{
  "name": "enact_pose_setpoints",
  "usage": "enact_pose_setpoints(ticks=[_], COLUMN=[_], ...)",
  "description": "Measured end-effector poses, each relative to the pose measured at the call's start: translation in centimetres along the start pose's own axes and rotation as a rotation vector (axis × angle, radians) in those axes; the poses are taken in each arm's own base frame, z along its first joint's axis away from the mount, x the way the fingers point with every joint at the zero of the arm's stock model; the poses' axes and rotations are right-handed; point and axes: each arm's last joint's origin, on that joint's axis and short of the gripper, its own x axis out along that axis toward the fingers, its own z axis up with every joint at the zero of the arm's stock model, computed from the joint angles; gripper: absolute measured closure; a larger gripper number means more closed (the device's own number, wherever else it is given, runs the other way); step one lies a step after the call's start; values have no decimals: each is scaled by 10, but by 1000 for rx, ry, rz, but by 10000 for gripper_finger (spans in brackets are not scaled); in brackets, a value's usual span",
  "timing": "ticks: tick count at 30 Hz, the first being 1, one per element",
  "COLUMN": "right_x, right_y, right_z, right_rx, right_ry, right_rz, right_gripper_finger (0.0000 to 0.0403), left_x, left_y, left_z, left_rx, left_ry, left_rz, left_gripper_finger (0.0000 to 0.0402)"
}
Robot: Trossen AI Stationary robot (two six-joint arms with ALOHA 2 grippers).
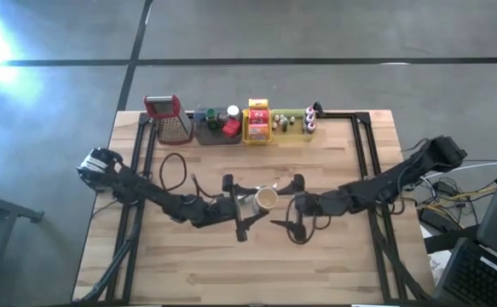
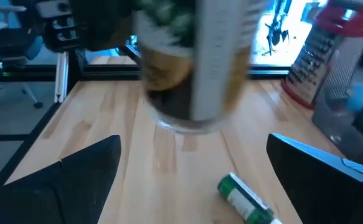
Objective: Pick & Place Kitchen Items
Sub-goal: Put the gold seasoning bottle into the black bin
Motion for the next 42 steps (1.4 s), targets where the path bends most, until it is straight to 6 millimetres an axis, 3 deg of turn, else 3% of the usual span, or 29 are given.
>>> enact_pose_setpoints(ticks=[14, 27, 32, 39, 42], right_x=[24, 36, 36, 36, 36], right_y=[11, 17, 17, 17, 17], right_z=[32, 43, 45, 44, 44], right_rx=[-97, -131, -131, -134, -134], right_ry=[-93, -107, -111, -107, -106], right_rz=[-5, -8, -10, -7, -7], right_gripper_finger=[7, 13, 41, 126, 132], left_x=[7, 7, 7, 8, 8], left_y=[6, 6, 6, 5, 5], left_z=[3, 8, 8, 11, 11], left_rx=[-11, -12, -13, -5, 0], left_ry=[-51, -101, -109, -123, -123], left_rz=[-88, -108, -124, -144, -145], left_gripper_finger=[109, 108, 108, 108, 108])
